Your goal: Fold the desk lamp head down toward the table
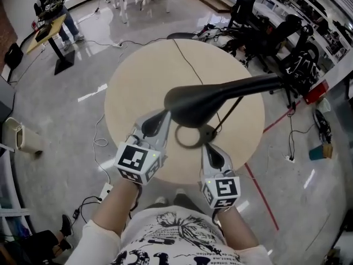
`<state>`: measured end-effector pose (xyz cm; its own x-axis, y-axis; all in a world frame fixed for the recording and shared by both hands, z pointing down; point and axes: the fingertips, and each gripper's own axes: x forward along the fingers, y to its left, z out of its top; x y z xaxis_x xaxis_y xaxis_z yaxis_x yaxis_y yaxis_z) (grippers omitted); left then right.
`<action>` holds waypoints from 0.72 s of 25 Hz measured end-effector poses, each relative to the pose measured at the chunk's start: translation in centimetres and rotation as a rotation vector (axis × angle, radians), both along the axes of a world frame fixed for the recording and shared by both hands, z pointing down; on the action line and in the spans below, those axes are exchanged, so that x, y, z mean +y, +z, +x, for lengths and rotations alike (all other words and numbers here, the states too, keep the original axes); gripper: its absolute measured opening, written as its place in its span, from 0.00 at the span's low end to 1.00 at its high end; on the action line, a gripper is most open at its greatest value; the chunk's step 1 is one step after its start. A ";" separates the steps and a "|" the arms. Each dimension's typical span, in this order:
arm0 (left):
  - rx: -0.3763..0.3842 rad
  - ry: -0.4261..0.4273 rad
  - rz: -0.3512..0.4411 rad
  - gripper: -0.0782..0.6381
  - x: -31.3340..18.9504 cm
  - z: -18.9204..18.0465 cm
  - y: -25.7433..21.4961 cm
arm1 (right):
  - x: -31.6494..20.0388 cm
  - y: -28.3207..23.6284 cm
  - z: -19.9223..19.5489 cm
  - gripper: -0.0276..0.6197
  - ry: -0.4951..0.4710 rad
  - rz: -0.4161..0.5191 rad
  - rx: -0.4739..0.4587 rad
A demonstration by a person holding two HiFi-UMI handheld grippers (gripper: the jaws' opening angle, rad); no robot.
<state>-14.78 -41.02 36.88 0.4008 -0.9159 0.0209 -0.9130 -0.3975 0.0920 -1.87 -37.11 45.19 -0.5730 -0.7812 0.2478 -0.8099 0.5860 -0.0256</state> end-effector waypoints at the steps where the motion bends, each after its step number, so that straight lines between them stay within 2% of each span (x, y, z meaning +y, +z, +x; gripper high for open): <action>1: -0.007 0.007 -0.011 0.10 0.0 0.3 0.6 | 0.1 0.2 0.0 0.06 0.001 -0.008 -0.002; 8: -0.041 0.036 -0.085 0.10 -0.6 2.4 4.5 | 0.4 1.1 -0.1 0.06 -0.004 -0.043 -0.024; 14: -0.013 0.057 -0.124 0.10 -1.1 4.1 6.3 | 0.0 1.2 1.5 0.06 0.029 -0.053 -0.026; 18: 0.033 0.045 -0.122 0.10 -1.4 4.5 6.8 | -0.2 0.9 2.5 0.06 0.048 -0.052 -0.030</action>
